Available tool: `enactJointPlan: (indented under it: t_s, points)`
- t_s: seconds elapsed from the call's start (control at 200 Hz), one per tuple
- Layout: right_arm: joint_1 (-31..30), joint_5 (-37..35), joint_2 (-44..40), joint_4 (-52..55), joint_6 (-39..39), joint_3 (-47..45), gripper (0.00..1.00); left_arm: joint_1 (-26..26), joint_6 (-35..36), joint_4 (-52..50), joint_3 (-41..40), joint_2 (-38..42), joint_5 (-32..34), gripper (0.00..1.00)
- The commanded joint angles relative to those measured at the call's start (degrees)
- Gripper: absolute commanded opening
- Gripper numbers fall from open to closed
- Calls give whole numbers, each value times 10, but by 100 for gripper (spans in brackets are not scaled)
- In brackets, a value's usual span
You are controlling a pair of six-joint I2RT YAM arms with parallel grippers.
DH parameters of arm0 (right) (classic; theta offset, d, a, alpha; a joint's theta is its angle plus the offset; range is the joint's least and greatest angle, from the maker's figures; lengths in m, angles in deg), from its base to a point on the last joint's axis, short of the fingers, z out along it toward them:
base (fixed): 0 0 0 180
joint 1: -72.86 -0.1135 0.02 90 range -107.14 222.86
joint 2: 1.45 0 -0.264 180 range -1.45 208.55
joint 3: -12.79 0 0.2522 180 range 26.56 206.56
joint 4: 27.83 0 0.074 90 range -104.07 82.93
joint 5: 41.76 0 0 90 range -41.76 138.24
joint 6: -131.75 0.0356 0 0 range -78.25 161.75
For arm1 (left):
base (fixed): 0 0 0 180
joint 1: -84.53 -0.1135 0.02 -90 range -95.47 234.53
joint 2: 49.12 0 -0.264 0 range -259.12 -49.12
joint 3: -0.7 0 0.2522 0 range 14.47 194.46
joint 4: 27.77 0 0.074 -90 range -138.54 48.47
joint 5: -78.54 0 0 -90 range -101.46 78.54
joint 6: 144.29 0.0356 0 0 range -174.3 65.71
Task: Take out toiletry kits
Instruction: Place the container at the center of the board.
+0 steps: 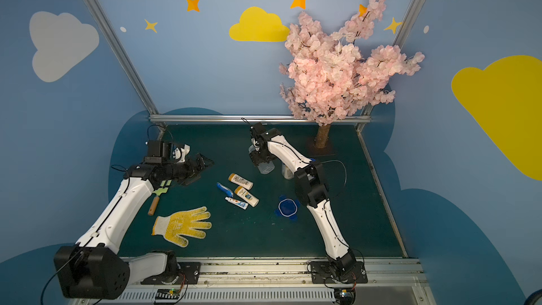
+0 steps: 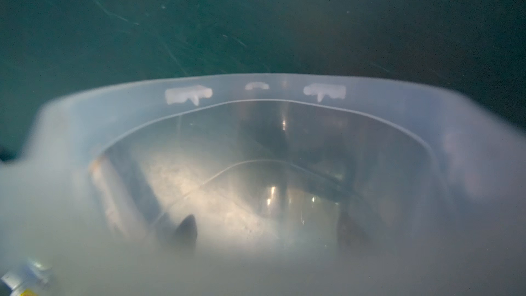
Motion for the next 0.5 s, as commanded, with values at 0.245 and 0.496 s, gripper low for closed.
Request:
enactJointPlan:
  t_s: [0.245, 0.496]
  points:
    - [11, -19, 23, -34, 35, 30, 66, 17, 4, 11, 5, -17, 12, 100]
    - [12, -30, 5, -47, 34, 28, 83, 29, 4, 11, 10, -19, 23, 100]
